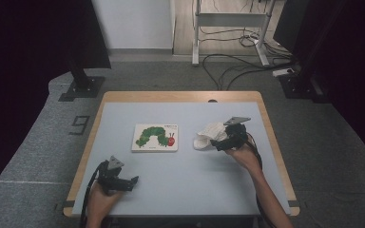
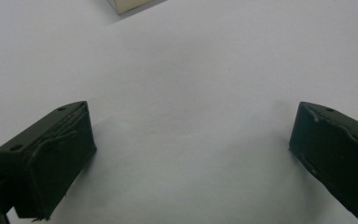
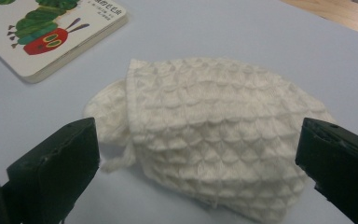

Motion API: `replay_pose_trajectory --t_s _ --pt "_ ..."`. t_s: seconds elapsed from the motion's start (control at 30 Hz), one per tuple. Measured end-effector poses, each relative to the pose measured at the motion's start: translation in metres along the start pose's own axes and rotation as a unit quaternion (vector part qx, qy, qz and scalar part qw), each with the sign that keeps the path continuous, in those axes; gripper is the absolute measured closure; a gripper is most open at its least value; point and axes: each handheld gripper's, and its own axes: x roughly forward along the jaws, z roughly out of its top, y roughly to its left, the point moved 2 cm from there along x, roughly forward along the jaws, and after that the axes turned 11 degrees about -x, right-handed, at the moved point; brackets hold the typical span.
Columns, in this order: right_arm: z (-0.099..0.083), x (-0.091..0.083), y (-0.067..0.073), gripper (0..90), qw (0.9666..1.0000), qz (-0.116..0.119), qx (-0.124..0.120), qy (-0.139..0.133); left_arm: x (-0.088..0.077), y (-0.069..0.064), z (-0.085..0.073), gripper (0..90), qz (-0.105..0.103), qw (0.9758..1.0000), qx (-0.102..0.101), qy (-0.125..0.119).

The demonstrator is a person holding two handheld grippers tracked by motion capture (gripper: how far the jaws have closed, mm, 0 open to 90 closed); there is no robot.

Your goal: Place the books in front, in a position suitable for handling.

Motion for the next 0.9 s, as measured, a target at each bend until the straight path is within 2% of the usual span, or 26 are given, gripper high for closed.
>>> replay_pose_trajectory --t_s 0.27,0.47,0.5,0.53,0.7,0.73,0.8,0.83,0.9 --pt "0.007 0.027 -0.005 0.0 0.9998 -0.007 -0.006 0.019 0.000 0.000 0.000 0.0 0.000 1.0000 0.000 0.000" --pt "0.006 0.038 -0.010 2.2 0.9994 -0.012 -0.005 0.033 0.000 0.000 0.000 0.0 0.000 1.0000 0.000 0.000" --pt "0.004 0.042 -0.013 6.0 0.9991 -0.011 0.003 0.040 0.000 0.000 0.000 0.0 0.000 1.0000 0.000 0.000" --pt "0.004 0.042 -0.013 6.0 0.9991 -0.011 0.003 0.040 0.000 0.000 0.000 0.0 0.000 1.0000 0.000 0.000" --pt "-0.001 0.050 -0.016 16.9 0.9984 -0.013 0.001 0.055 0.000 0.000 0.000 0.0 0.000 1.0000 0.000 0.000" --pt "0.000 0.051 -0.016 26.8 0.9980 -0.022 0.003 0.059 0.000 0.000 0.000 0.0 0.000 1.0000 0.000 0.000" --pt "0.001 0.050 -0.016 35.3 0.9977 -0.026 0.004 0.063 0.000 0.000 0.000 0.0 0.000 1.0000 0.000 0.000" --pt "0.001 0.050 -0.016 35.3 0.9977 -0.026 0.004 0.063 0.000 0.000 0.000 0.0 0.000 1.0000 0.000 0.000" --pt "0.002 0.048 -0.017 47.8 0.9974 -0.026 0.005 0.066 0.000 0.000 0.000 0.0 0.000 1.0000 0.000 0.000"
